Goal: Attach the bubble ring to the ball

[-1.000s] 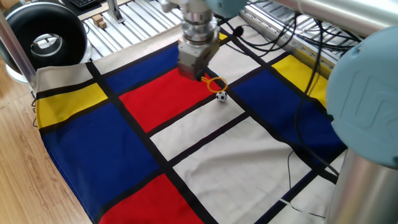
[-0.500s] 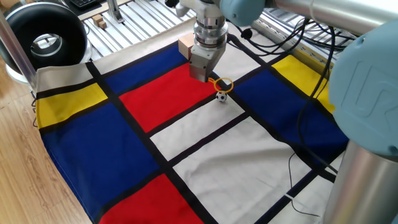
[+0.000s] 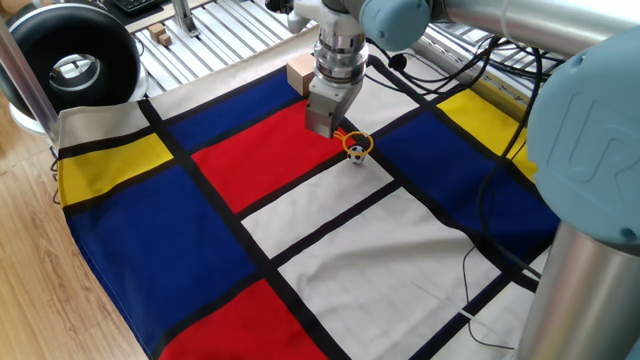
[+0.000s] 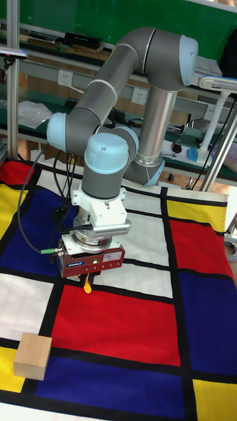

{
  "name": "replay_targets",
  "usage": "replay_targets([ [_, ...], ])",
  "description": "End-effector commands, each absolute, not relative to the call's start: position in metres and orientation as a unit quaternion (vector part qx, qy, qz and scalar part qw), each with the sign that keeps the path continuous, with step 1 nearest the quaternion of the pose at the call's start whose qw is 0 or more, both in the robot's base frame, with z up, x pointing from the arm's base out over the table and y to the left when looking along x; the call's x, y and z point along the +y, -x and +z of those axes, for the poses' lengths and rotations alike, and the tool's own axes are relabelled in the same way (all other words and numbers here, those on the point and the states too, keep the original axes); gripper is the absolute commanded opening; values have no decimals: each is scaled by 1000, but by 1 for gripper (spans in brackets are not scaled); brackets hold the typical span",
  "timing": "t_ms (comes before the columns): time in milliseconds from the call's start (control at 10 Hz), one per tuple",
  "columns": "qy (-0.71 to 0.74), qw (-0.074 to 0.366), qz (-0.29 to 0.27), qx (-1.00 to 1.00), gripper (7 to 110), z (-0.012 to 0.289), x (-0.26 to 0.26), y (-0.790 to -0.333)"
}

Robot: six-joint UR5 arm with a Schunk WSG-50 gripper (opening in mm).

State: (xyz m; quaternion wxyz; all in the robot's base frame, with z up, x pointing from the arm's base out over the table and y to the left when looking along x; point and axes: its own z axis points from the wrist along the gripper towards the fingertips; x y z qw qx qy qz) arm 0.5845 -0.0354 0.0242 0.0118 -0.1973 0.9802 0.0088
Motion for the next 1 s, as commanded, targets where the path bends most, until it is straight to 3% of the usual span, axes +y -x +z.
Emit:
replay_targets([
  [0,192,13,10,981,7,19,-37,-582],
  [900,192,9,16,981,7,13,-34,-578],
])
